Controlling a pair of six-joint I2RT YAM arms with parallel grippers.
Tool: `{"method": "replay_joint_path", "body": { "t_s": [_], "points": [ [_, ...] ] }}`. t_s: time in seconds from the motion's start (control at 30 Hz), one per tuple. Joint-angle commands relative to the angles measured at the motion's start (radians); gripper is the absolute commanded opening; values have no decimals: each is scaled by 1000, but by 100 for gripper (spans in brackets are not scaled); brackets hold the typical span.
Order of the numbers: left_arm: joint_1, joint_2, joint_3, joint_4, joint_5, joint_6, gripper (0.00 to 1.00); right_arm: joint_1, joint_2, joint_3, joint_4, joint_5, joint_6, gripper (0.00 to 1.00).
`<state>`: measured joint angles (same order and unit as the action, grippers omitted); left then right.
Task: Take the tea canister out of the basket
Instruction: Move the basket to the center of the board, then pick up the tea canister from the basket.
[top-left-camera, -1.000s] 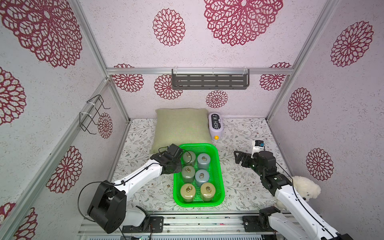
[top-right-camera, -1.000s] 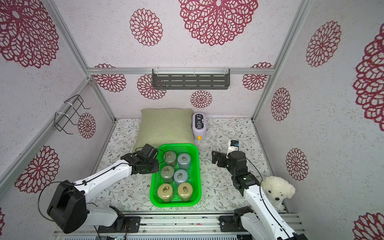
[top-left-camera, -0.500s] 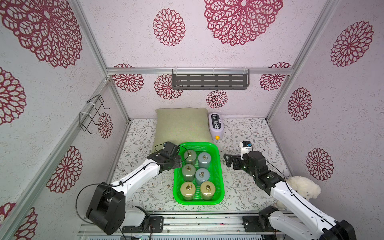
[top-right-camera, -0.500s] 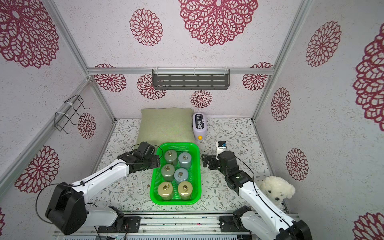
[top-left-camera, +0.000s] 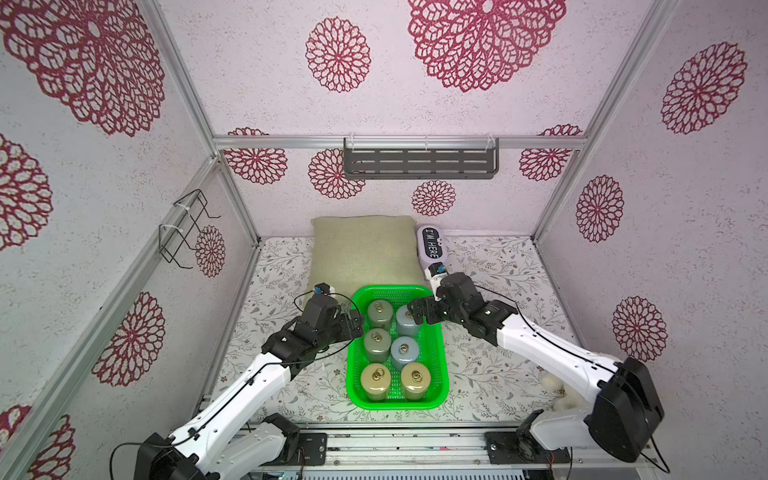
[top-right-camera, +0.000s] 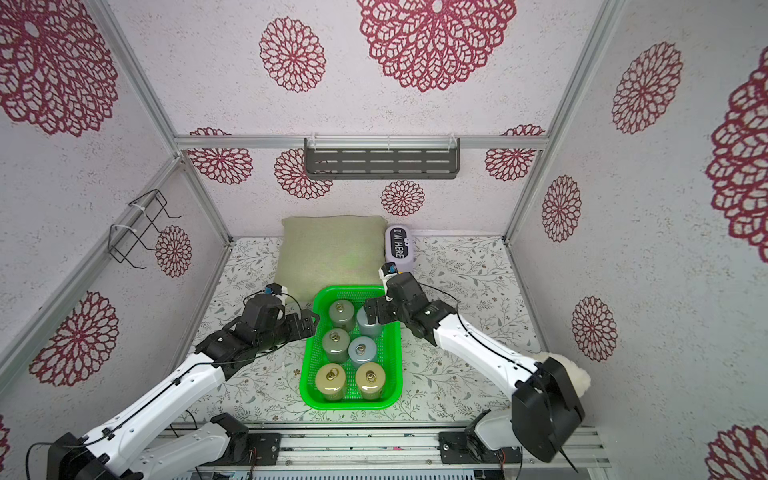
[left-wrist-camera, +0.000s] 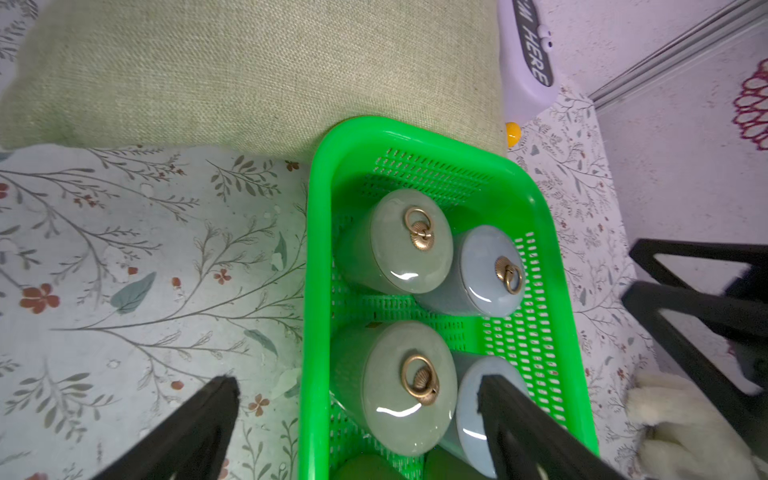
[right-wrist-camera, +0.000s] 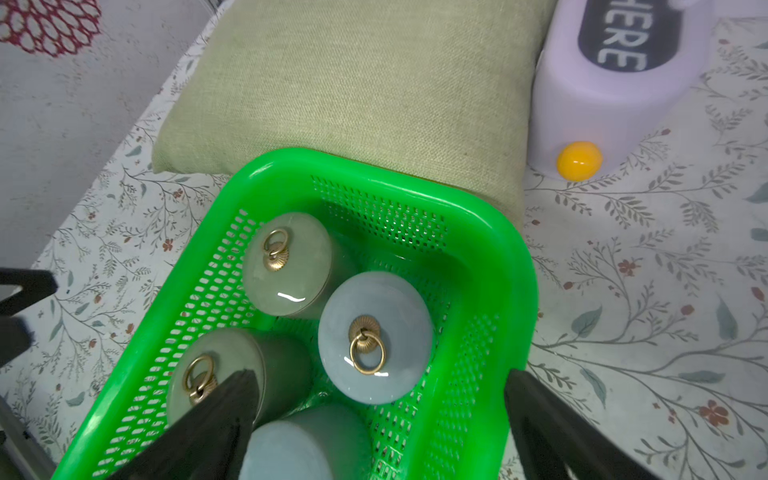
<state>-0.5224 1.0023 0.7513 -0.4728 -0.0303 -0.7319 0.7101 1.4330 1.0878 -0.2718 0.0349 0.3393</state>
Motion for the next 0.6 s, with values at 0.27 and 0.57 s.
{"method": "replay_joint_path", "body": {
  "t_s": [0.27, 0.57],
  "points": [
    [-64, -97, -122, 142, 12, 2, 97, 26, 251, 182, -213, 66, -73, 93],
    [-72, -128, -135, 166, 14, 0, 97, 46, 380, 259, -259, 90, -80, 99]
  ]
}}
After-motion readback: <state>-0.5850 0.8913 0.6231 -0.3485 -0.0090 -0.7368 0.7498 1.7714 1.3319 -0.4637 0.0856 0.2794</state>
